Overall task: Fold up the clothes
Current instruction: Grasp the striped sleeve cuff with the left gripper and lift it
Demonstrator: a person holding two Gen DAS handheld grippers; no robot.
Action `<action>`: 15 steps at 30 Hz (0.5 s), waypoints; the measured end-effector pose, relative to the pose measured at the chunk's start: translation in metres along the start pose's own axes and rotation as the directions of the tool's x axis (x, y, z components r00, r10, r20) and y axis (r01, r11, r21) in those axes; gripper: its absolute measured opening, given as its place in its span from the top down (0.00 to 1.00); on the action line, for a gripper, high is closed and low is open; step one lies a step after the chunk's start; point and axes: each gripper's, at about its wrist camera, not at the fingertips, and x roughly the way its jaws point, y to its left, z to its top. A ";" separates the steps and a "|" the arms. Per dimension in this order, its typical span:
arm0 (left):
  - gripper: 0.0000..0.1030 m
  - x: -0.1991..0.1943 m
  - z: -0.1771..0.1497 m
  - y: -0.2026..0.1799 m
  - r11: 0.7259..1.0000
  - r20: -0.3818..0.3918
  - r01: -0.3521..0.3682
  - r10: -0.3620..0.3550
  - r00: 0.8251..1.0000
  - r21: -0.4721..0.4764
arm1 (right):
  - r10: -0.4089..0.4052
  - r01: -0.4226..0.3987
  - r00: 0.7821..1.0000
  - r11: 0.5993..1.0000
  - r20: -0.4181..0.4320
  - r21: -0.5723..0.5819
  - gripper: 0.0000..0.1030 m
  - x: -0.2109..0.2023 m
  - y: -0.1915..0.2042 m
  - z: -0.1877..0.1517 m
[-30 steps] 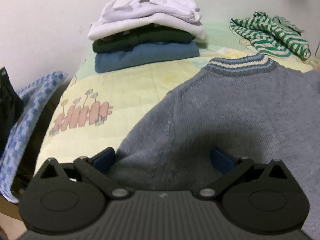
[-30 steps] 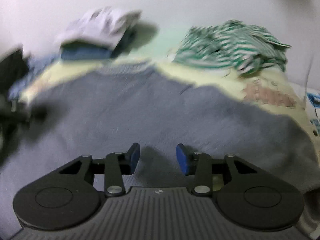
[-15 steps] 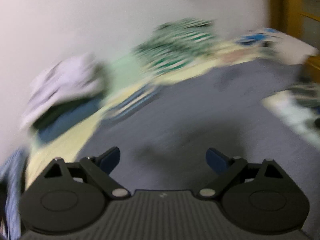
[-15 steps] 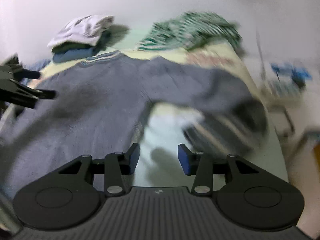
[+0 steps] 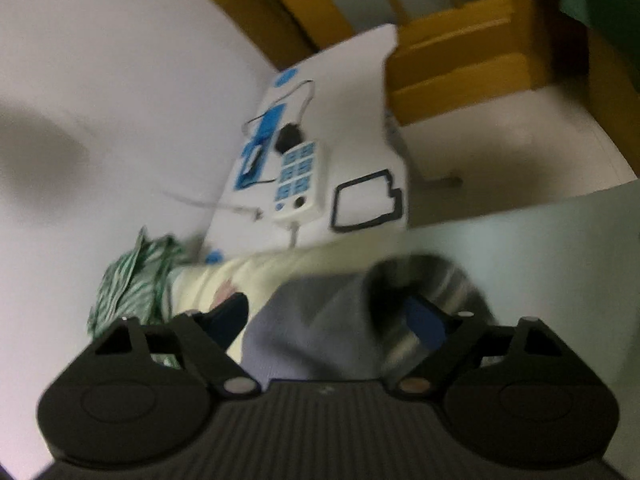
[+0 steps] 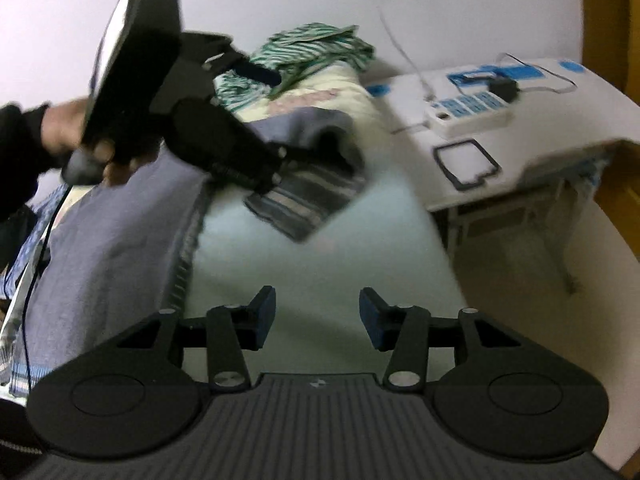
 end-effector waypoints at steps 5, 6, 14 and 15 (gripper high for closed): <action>0.27 0.024 0.008 -0.016 0.993 -0.068 0.044 -0.037 0.997 0.112 | -0.008 0.006 1.000 0.998 0.029 0.066 0.51 -0.011 -0.023 -0.005; 0.27 0.026 0.008 -0.016 0.991 -0.068 0.045 -0.037 0.997 0.124 | -0.007 0.004 0.999 0.997 0.034 0.078 0.51 -0.012 -0.027 -0.005; 0.92 0.031 0.016 -0.013 0.996 -0.070 0.030 -0.024 0.997 0.087 | 0.030 -0.032 0.999 0.992 0.014 0.119 0.50 0.000 -0.041 -0.002; 0.92 0.028 0.016 -0.011 0.999 -0.053 0.017 -0.015 0.998 0.038 | 0.036 -0.038 0.999 0.993 0.018 0.116 0.50 0.000 -0.041 -0.001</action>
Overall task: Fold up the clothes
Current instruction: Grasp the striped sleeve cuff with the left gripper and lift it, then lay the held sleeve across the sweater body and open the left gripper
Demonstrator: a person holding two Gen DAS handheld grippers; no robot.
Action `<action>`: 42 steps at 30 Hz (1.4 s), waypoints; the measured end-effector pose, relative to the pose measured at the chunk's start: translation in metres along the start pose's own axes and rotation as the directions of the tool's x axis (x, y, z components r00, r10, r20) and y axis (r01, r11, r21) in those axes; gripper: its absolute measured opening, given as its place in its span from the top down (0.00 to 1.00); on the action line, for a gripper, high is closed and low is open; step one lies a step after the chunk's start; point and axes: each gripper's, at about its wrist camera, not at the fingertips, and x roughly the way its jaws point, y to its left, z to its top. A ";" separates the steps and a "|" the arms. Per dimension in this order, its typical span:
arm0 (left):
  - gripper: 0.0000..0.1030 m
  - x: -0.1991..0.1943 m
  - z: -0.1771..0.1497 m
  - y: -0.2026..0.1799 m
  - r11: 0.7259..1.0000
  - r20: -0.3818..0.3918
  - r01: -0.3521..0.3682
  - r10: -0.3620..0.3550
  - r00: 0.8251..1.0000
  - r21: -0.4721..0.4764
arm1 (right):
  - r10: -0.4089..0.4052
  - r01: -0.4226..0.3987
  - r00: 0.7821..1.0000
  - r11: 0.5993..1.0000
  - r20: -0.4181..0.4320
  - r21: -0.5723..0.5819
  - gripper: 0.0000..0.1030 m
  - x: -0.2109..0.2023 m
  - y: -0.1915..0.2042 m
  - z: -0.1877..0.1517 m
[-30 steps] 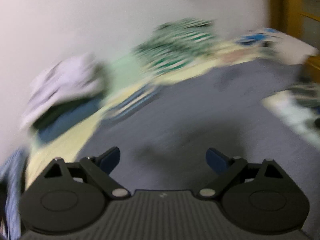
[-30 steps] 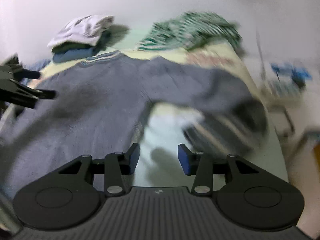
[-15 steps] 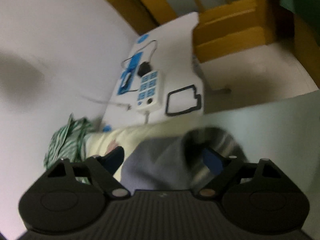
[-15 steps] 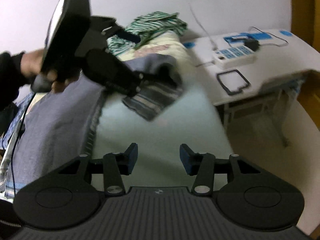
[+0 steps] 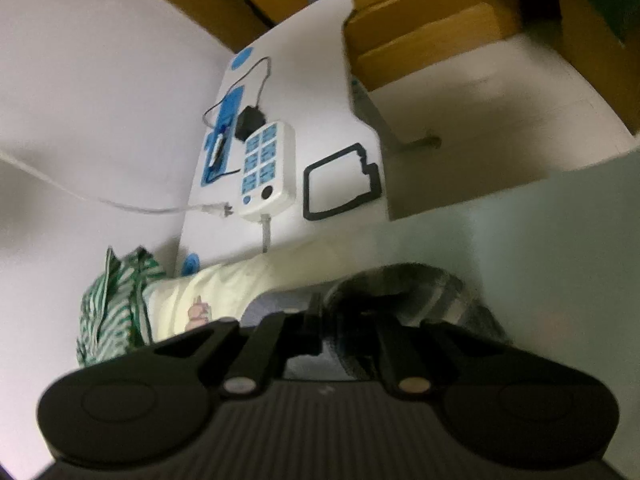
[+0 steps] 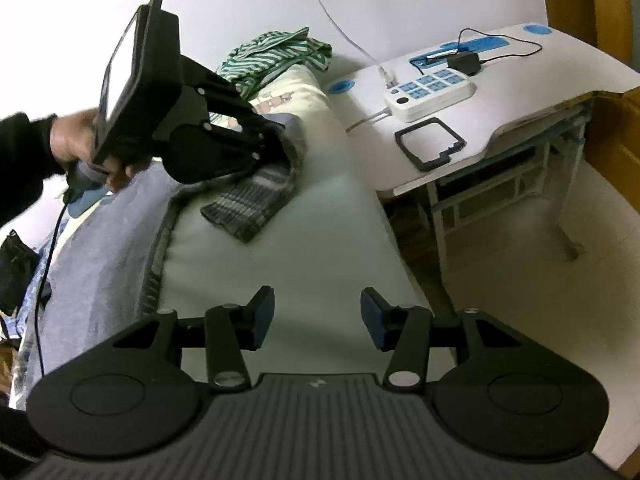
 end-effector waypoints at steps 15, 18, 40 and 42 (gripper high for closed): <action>0.93 -0.066 -0.064 0.118 0.661 0.134 0.077 0.036 0.990 -0.746 | 0.203 -0.211 0.977 0.960 -0.059 -0.185 0.50 0.036 0.051 0.028; 0.93 -0.091 -0.119 0.135 0.501 0.118 0.055 0.095 0.988 -0.864 | 0.243 -0.257 0.966 0.938 -0.087 -0.232 0.50 0.047 0.071 0.031; 0.59 -0.127 -0.311 0.033 0.352 -0.174 -0.202 0.110 0.979 -0.914 | 0.153 -0.197 0.980 0.840 -0.128 -0.505 0.50 0.094 0.200 0.020; 0.61 -0.140 -0.309 0.022 0.443 -0.205 -0.250 0.146 0.968 -0.861 | 0.126 -0.171 0.985 0.830 -0.120 -0.531 0.50 0.092 0.204 0.013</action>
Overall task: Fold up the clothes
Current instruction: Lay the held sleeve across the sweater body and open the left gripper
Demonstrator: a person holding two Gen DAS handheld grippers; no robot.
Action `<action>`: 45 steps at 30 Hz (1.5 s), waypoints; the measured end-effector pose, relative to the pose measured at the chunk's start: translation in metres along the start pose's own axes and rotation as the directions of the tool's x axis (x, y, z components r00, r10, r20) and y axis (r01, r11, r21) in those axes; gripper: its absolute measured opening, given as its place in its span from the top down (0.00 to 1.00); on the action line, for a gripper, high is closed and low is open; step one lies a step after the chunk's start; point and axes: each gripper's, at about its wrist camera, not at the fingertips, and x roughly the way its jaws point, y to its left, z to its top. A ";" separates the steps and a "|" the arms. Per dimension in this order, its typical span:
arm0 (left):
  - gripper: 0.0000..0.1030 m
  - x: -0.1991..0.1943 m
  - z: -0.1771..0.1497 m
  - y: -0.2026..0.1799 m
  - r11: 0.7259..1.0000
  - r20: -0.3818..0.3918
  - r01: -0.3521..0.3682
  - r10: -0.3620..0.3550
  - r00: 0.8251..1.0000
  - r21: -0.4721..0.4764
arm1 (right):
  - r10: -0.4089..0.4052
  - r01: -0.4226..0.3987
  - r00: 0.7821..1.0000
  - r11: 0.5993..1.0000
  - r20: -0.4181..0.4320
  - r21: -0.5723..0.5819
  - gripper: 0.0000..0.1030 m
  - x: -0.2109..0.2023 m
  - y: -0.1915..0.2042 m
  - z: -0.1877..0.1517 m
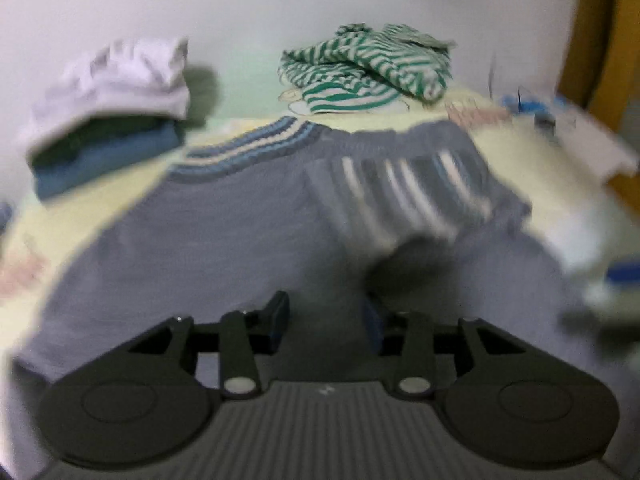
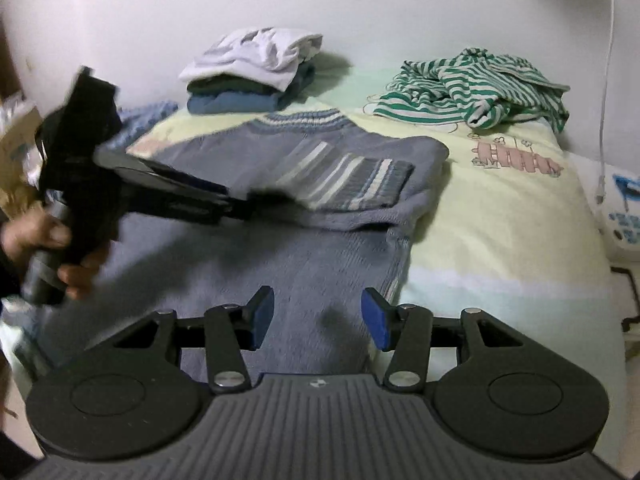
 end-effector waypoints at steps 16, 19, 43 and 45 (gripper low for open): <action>0.66 0.011 0.048 -0.087 0.904 0.078 0.083 -0.127 0.989 0.420 | -0.008 0.010 0.999 0.998 -0.038 0.067 0.48 0.001 0.011 -0.017; 0.66 0.011 0.057 -0.080 0.924 0.083 0.123 -0.164 0.983 0.361 | -0.012 0.016 0.999 0.996 -0.039 0.086 0.48 -0.004 0.006 -0.023; 0.66 0.044 0.052 -0.097 0.905 -0.008 0.110 -0.118 0.993 0.411 | 0.003 0.002 0.998 0.997 -0.060 0.075 0.48 0.000 -0.012 -0.032; 0.65 0.044 0.052 -0.097 0.909 -0.005 0.109 -0.117 0.993 0.402 | 0.005 0.000 0.998 0.997 -0.058 0.080 0.48 -0.001 -0.012 -0.033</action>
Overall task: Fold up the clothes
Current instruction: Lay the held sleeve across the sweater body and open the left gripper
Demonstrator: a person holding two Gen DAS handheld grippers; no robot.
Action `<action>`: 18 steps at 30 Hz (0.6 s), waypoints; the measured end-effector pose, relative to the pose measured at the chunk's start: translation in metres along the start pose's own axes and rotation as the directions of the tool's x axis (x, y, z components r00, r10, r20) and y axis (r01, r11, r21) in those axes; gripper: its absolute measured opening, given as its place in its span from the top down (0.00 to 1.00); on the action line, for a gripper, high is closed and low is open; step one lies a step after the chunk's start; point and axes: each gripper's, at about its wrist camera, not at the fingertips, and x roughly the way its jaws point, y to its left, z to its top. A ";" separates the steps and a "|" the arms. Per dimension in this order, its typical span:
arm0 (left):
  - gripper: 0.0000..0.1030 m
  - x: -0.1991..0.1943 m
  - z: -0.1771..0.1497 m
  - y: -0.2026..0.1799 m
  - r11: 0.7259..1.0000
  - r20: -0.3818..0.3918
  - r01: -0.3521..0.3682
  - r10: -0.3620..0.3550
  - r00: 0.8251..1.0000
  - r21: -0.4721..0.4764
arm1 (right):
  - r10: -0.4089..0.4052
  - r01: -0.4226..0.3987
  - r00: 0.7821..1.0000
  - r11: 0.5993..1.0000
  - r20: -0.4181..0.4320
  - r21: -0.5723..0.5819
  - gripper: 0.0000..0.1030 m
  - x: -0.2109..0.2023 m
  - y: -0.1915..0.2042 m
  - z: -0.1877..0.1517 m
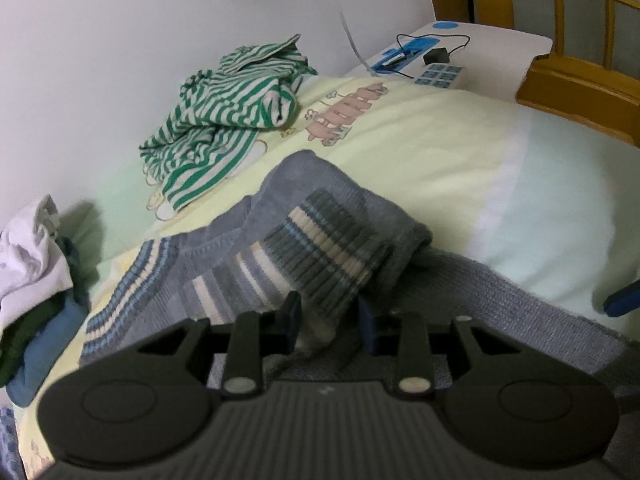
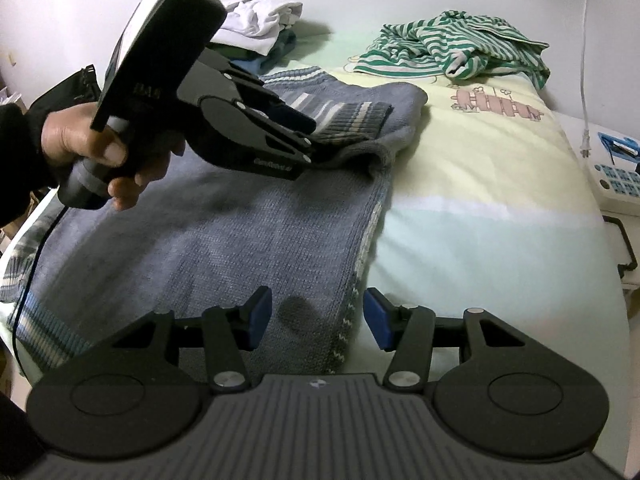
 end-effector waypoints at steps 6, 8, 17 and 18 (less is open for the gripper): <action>0.90 -0.007 0.000 0.013 0.993 0.022 0.026 -0.023 0.999 -0.113 | 0.003 -0.003 1.000 1.000 0.007 0.003 0.48 -0.003 0.000 -0.002; 0.91 -0.009 0.001 0.017 0.987 0.035 0.021 -0.015 0.999 -0.158 | 0.005 -0.005 1.000 1.000 0.012 0.004 0.48 -0.003 0.000 -0.002; 0.91 -0.033 -0.017 0.056 0.880 0.100 -0.010 0.065 0.993 -0.476 | 0.004 -0.004 1.000 1.000 0.015 -0.019 0.48 -0.011 -0.001 -0.007; 0.92 -0.038 -0.019 0.063 0.874 0.102 -0.024 0.084 0.991 -0.485 | -0.003 0.003 1.000 1.000 0.011 -0.012 0.48 -0.014 -0.002 -0.008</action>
